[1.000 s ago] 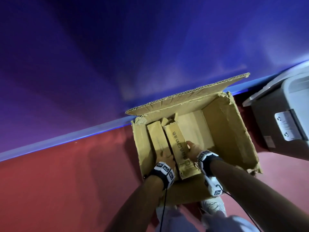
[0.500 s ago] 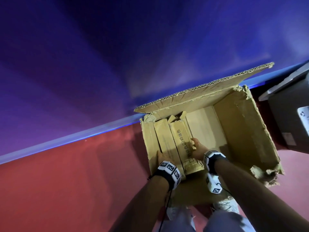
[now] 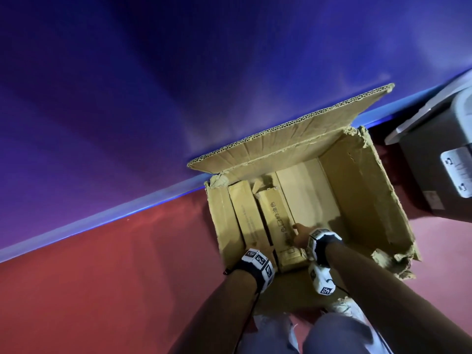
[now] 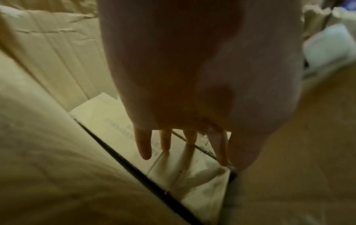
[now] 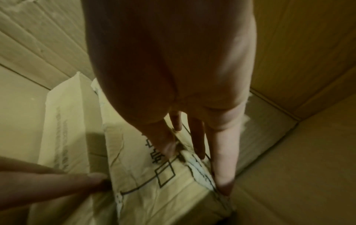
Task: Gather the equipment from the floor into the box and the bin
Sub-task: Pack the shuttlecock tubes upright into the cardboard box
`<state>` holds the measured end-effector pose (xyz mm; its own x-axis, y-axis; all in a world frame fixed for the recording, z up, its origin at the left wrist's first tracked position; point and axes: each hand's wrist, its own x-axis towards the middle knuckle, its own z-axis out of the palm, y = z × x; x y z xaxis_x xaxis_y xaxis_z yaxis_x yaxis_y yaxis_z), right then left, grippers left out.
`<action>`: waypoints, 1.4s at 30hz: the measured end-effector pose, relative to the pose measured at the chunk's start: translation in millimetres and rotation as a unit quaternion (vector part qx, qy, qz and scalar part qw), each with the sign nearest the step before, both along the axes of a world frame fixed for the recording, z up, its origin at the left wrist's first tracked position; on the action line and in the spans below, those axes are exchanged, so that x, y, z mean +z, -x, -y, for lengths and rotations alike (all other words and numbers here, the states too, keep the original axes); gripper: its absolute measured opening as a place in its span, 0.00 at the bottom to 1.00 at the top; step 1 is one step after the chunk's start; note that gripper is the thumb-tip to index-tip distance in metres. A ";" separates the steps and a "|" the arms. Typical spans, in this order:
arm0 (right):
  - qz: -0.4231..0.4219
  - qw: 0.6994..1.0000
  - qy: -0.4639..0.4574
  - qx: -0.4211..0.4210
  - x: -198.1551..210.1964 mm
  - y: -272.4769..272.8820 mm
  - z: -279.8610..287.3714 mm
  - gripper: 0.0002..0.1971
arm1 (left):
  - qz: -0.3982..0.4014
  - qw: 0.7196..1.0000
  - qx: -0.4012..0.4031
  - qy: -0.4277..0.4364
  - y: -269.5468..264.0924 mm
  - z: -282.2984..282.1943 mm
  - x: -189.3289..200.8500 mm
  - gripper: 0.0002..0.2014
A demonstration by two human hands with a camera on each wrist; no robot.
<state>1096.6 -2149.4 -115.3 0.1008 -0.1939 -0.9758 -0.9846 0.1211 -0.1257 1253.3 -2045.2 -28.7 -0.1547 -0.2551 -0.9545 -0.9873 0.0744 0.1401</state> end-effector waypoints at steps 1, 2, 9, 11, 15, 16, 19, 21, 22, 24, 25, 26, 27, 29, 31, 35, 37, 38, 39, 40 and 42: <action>0.016 1.000 -0.004 -0.010 -0.4 1.6 -3.8 0.38 | 0.001 1.000 0.003 0.011 3.0 -5.8 -4.9 0.26; 0.026 0.999 -0.005 -0.026 -3.1 3.3 -7.5 0.41 | 0.001 1.000 -0.001 0.028 4.5 -11.1 -6.1 0.28; 0.023 0.988 -0.001 -0.150 28.8 12.6 -4.7 0.48 | 0.001 0.994 0.088 0.069 9.7 7.3 31.9 0.23; 0.012 0.979 0.035 -0.202 45.6 21.2 -4.0 0.46 | -0.001 0.989 0.133 0.070 10.2 13.2 48.7 0.21; 0.047 0.961 0.115 -0.248 98.9 33.6 1.0 0.22 | -0.041 0.959 0.255 0.112 6.9 18.4 93.5 0.25; 0.065 0.959 0.132 -0.243 114.4 33.2 3.9 0.19 | -0.050 0.945 0.295 0.136 6.4 20.9 107.6 0.25; 0.115 0.963 0.171 -0.173 190.2 33.3 19.3 0.15 | -0.071 0.901 0.388 0.181 13.1 29.6 167.3 0.23; 0.165 0.960 0.204 -0.097 253.7 31.3 30.6 0.16 | -0.087 0.867 0.445 0.204 17.3 39.4 214.8 0.23; 0.194 0.952 0.233 -0.050 287.1 31.0 36.8 0.18 | -0.093 0.847 0.472 0.226 18.2 45.7 240.7 0.23; 0.239 0.928 0.285 0.033 358.5 32.3 47.5 0.22 | -0.111 0.801 0.516 0.281 21.0 56.0 301.2 0.22; 0.264 0.912 0.310 0.054 395.9 32.9 52.7 0.23 | -0.127 0.775 0.534 0.314 22.5 61.3 336.6 0.20; 0.292 0.896 0.330 0.056 436.1 31.9 57.2 0.23 | -0.144 0.744 0.552 0.349 23.0 64.9 372.2 0.19; 0.321 0.879 0.350 0.047 476.9 29.5 61.7 0.23 | -0.160 0.713 0.566 0.382 22.1 67.4 410.2 0.18; 0.380 0.837 0.393 0.016 556.0 24.1 66.2 0.21 | -0.173 0.659 0.581 0.445 17.2 67.0 490.0 0.17; 0.436 0.798 0.416 -0.005 633.6 16.2 63.7 0.19 | -0.175 0.618 0.575 0.507 9.6 58.3 570.1 0.18; 0.516 0.765 0.383 -0.039 768.8 -8.3 41.5 0.17 | -0.167 0.541 0.556 0.609 -4.6 11.4 719.9 0.17; 0.557 0.747 0.358 -0.068 824.6 -24.2 24.1 0.16 | -0.152 0.512 0.546 0.645 -8.8 -22.4 785.8 0.16; 0.577 0.737 0.344 -0.077 849.2 -33.8 13.5 0.16 | -0.135 0.498 0.544 0.662 -11.2 -41.8 815.2 0.15; 0.594 0.729 0.330 -0.080 872.0 -43.3 1.4 0.16 | -0.117 0.482 0.543 0.678 -13.2 -62.8 841.7 0.15; 0.611 0.723 0.313 -0.077 891.6 -53.8 -11.5 0.15 | -0.099 0.465 0.541 0.694 -14.6 -85.2 865.3 0.15; 0.638 0.712 0.290 -0.045 926.3 -76.1 -41.7 0.17 | -0.056 0.436 0.539 0.719 -17.3 -133.8 905.6 0.15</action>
<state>1172.7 -2107.7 811.0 0.7954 -0.5886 0.1445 -0.0164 -0.2593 -0.9657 1270.6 -1911.5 876.9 0.7687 -0.5595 0.3099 -0.5508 -0.3329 0.7653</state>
